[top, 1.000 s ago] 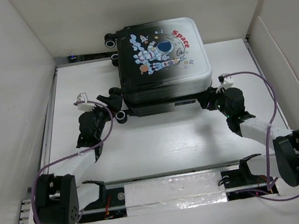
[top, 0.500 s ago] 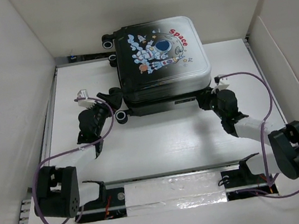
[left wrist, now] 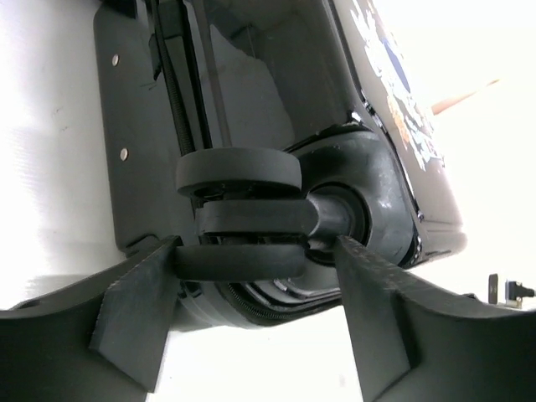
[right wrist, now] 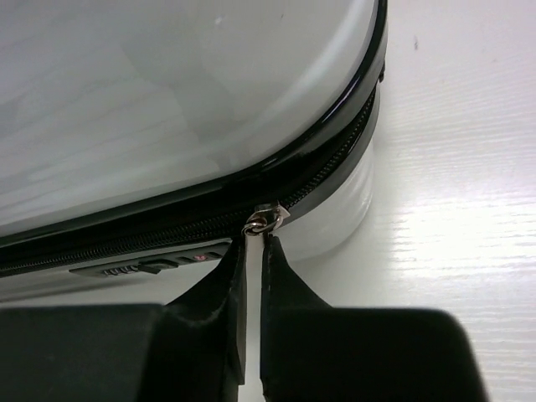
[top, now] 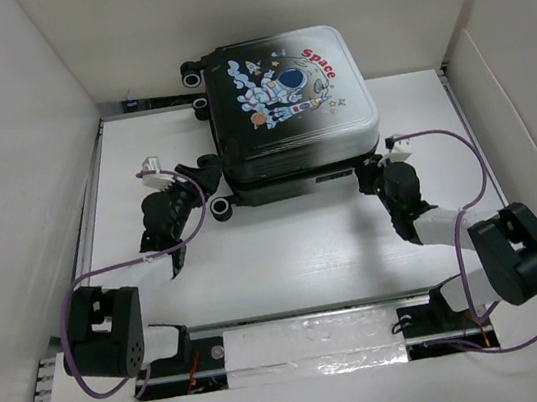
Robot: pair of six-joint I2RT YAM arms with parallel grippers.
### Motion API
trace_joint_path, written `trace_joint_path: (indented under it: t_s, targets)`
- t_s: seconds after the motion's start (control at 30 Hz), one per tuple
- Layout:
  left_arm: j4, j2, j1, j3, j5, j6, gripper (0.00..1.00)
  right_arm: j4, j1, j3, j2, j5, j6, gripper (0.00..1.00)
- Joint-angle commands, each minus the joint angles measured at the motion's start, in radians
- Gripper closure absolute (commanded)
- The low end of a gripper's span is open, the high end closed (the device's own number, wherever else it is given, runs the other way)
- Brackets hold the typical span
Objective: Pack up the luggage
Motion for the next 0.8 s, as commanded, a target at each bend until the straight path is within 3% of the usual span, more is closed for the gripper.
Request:
trace_joint_path:
  t_s: [0.0,0.07,0.1,0.2,0.47,0.6,0.7,0.77]
  targets:
    - [0.142,0.007,-0.005,0.055,0.05,-0.002,0.41,0.129,0.009,0.017,0.003,0.07,-0.013,1.0]
    - [0.166,0.013,-0.005,0.05,0.047,0.002,0.58,0.118,0.035,0.003,-0.011,0.086,-0.021,1.0]
    - [0.169,0.014,-0.005,0.052,0.049,0.005,0.73,0.113,0.035,-0.003,-0.019,0.091,-0.021,1.0]
    - [0.183,0.03,-0.014,0.064,0.065,0.025,0.96,0.054,0.074,-0.001,-0.048,0.054,-0.035,1.0]
    - [0.295,0.077,-0.076,0.064,0.145,0.022,1.0,-0.062,0.305,0.061,-0.031,0.036,-0.026,1.0]
    - [0.301,0.06,-0.151,0.047,0.116,0.022,1.0,-0.025,0.486,0.136,0.117,0.066,-0.01,1.0]
    - [0.286,0.022,-0.16,0.04,0.105,0.041,1.0,-0.002,0.522,0.187,0.172,0.071,-0.007,1.0]
    - [0.245,-0.025,-0.16,0.028,0.069,0.061,1.0,0.009,0.47,0.148,0.137,0.054,0.003,1.0]
